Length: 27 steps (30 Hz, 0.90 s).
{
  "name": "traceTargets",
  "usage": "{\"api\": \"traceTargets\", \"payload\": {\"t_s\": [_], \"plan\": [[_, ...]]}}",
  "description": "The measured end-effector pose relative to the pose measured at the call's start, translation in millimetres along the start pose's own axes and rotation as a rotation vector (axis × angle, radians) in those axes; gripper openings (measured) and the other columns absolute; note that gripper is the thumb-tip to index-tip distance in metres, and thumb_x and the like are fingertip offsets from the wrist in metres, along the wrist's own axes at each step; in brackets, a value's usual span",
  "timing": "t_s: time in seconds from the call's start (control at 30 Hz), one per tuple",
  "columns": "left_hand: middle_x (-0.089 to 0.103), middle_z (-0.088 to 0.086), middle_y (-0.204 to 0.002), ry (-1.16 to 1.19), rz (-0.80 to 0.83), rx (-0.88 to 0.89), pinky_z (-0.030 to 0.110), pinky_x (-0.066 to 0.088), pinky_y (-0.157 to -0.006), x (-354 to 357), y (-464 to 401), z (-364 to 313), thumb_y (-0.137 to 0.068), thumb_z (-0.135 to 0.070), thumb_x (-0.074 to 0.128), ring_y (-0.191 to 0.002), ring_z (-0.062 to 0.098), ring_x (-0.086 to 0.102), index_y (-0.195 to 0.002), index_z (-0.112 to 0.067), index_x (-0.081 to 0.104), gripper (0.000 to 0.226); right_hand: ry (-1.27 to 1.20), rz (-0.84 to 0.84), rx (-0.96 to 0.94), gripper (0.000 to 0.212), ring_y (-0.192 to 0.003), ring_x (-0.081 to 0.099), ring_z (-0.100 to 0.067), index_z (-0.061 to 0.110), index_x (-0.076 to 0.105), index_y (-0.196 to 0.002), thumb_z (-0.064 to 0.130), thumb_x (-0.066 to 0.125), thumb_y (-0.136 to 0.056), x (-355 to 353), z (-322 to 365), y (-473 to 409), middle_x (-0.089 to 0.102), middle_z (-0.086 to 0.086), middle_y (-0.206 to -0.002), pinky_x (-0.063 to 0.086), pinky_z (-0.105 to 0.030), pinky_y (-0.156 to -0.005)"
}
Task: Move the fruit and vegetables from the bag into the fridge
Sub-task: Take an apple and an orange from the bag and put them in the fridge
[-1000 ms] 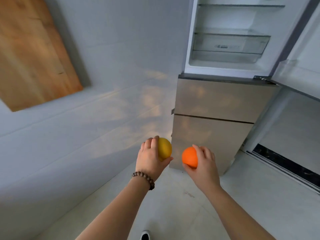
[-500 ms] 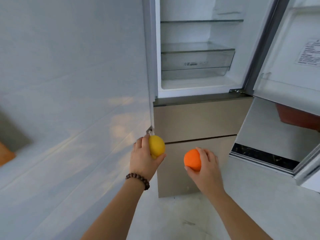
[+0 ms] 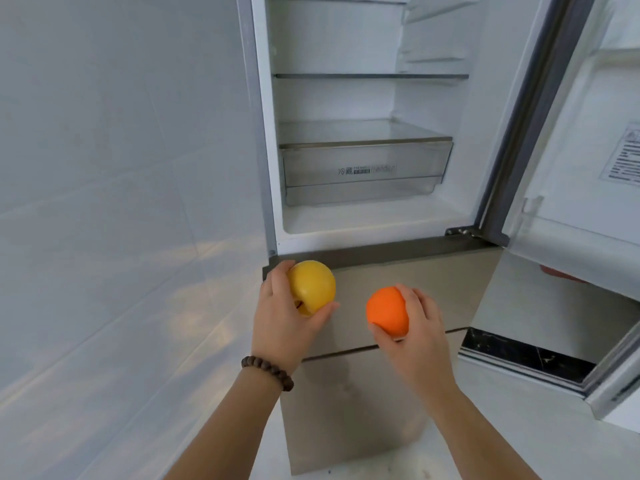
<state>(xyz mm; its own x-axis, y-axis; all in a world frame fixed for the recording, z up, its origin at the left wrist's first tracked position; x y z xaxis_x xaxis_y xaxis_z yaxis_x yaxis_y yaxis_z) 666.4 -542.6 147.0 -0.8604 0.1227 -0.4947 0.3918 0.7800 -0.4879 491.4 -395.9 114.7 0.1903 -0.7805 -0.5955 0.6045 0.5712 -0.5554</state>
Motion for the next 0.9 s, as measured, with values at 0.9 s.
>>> {"api": "traceTargets", "payload": {"t_s": [0.9], "plan": [[0.049,-0.003,-0.125,0.095,-0.304,0.066,0.027,0.043,-0.096,61,-334,-45,-0.063,-0.035,0.085,-0.114,0.012,0.049,-0.132,-0.017,0.040,0.084,-0.473,0.040,-0.280,0.077,-0.106,0.045,-0.006,0.023,0.044,-0.130,0.027,0.083,-0.064,51,27,-402,0.043,0.000,-0.130,0.034,-0.008,-0.080]]}}
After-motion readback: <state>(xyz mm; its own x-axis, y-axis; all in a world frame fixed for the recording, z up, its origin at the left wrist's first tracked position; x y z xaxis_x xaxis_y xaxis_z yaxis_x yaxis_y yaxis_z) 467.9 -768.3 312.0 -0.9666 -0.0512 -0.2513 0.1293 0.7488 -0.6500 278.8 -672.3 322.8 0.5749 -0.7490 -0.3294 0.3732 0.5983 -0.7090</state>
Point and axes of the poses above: each hand's wrist, its own y-axis away from the middle knuckle, its own x-axis out of the palm, z = x × y, the point moved 10 cm from there along -y, towards the middle knuckle
